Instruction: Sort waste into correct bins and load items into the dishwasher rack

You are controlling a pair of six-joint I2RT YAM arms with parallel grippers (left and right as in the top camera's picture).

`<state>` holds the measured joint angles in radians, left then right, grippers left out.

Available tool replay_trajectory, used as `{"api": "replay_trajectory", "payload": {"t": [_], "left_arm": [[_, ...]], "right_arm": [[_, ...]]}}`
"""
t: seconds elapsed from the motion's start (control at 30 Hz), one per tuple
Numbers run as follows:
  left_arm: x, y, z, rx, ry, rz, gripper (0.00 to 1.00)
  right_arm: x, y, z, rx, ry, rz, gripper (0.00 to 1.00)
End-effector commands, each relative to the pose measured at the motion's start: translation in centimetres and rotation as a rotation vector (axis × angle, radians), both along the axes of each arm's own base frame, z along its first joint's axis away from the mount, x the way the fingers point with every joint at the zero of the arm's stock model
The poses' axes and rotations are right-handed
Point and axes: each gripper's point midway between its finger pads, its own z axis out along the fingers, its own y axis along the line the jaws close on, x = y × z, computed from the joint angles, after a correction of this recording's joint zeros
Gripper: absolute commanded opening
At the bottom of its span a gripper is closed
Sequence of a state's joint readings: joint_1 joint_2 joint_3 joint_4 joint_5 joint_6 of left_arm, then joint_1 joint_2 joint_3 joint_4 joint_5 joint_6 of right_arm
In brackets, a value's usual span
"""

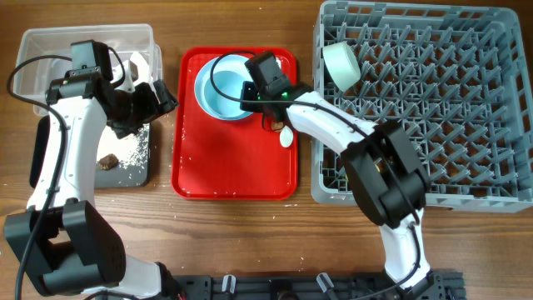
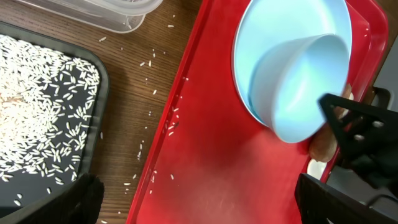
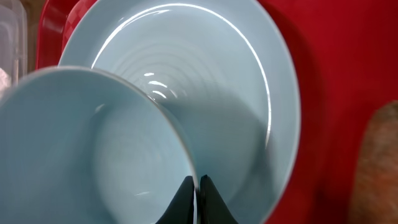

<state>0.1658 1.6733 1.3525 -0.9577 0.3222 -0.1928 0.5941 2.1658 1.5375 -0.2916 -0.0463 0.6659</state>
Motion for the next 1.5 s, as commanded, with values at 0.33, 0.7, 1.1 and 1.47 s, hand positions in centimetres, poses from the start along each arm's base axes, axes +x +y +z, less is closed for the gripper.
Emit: {"api": "replay_trajectory", "payload": {"t": [0.33, 0.7, 1.1, 1.47], "left_arm": [[0.2, 0.2, 1.1, 0.007, -0.032, 0.007, 1.0], [0.2, 0.2, 1.1, 0.007, -0.032, 0.007, 1.0], [0.2, 0.2, 1.1, 0.007, -0.032, 0.007, 1.0], [0.2, 0.2, 1.1, 0.007, -0.032, 0.007, 1.0]], "right_arm": [[-4.6, -20.8, 22.7, -0.345, -0.281, -0.388, 0.04], [-11.8, -32.8, 21.1, -1.081, -0.148, -0.616, 0.04], [-8.2, -31.7, 17.2, -1.502, -0.063, -0.306, 0.04], [-9.7, -30.2, 12.7, -1.335, 0.105, -0.119, 0.04]]}}
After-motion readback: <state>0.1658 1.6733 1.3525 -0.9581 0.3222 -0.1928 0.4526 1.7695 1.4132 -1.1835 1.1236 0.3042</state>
